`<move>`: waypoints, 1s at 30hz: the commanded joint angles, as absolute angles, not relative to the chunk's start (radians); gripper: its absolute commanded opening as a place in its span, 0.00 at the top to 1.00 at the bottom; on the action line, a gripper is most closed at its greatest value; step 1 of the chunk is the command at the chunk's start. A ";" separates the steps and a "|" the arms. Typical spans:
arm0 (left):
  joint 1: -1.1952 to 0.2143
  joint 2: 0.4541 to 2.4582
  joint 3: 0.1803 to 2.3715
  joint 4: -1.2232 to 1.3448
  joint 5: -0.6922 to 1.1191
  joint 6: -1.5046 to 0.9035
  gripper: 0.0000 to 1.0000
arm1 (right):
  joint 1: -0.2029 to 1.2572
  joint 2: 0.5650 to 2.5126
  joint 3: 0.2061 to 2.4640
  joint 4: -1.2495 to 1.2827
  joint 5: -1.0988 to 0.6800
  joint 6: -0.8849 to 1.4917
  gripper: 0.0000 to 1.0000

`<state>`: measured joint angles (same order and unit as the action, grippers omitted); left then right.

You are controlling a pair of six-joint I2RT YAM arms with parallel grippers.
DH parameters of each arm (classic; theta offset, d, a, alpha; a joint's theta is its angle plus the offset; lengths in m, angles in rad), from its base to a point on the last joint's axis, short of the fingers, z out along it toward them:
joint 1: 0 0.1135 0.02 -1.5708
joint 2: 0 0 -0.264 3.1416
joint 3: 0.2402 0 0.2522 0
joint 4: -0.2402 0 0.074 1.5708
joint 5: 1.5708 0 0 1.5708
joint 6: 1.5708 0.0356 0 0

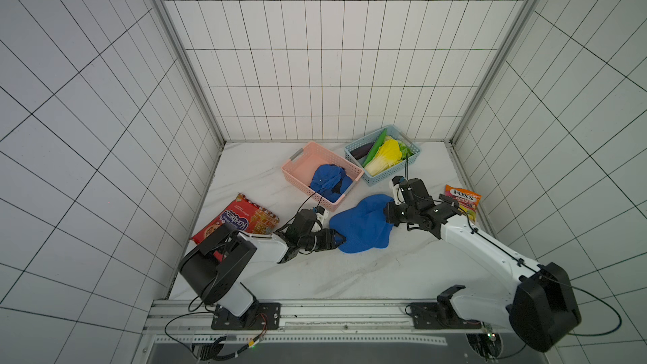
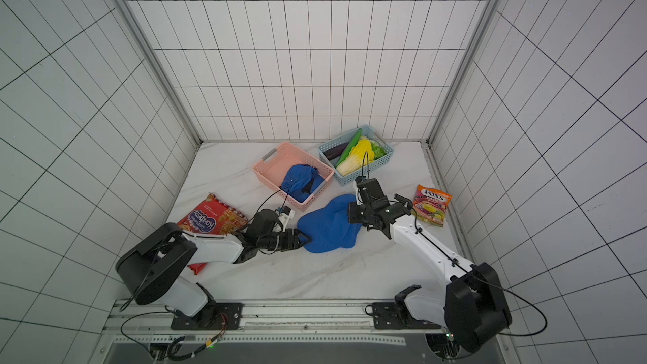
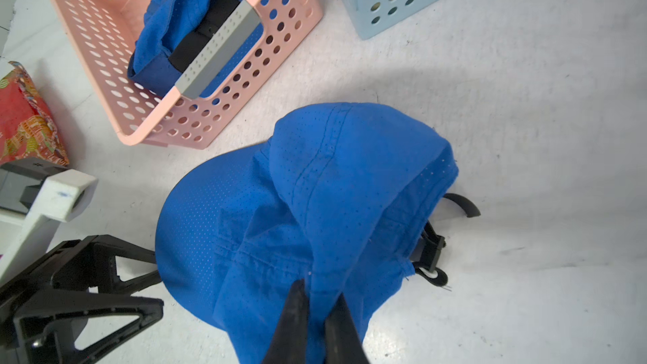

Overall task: Turn the baseball cap inside out
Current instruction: Place the baseball cap at the center of the board.

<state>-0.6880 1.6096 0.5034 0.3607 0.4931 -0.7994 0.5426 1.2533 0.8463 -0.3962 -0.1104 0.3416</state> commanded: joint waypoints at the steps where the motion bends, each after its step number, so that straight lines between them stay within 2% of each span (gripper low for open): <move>1: -0.701 1.703 0.560 0.443 0.518 -0.800 0.43 | 0.503 1.292 0.900 -0.420 -0.096 0.265 0.91; 6: -0.731 1.804 0.605 0.552 0.514 -0.846 0.48 | 0.447 1.360 0.944 -0.425 -0.055 0.214 0.89; 9: -0.754 1.831 0.619 0.607 0.496 -0.865 0.47 | 0.410 1.398 0.963 -0.425 -0.063 0.206 0.83; 11: -0.768 1.831 0.625 0.615 0.470 -0.864 0.43 | 0.395 1.409 0.971 -0.428 -0.078 0.204 0.75; 16: -0.776 1.761 0.587 0.583 0.383 -0.857 0.15 | 0.382 1.358 0.984 -0.453 -0.070 0.211 0.47; 19: -0.776 1.665 0.559 0.502 0.332 -0.826 0.02 | 0.378 1.290 0.987 -0.482 -0.047 0.212 0.32; 22: -0.777 1.529 0.524 0.390 0.281 -0.787 0.01 | 0.377 1.204 0.992 -0.523 -0.031 0.217 0.23; 26: -0.776 1.263 0.509 0.156 0.176 -0.698 0.01 | 0.377 1.072 0.982 -0.566 -0.071 0.227 0.18; 30: -0.757 1.020 0.541 -0.075 0.019 -0.567 0.01 | 0.381 0.951 0.933 -0.542 -0.224 0.227 0.15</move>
<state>-0.7723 1.1202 0.5186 0.1375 0.1661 -0.7017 0.3855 1.0058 0.9581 -0.5236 -0.1234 0.2214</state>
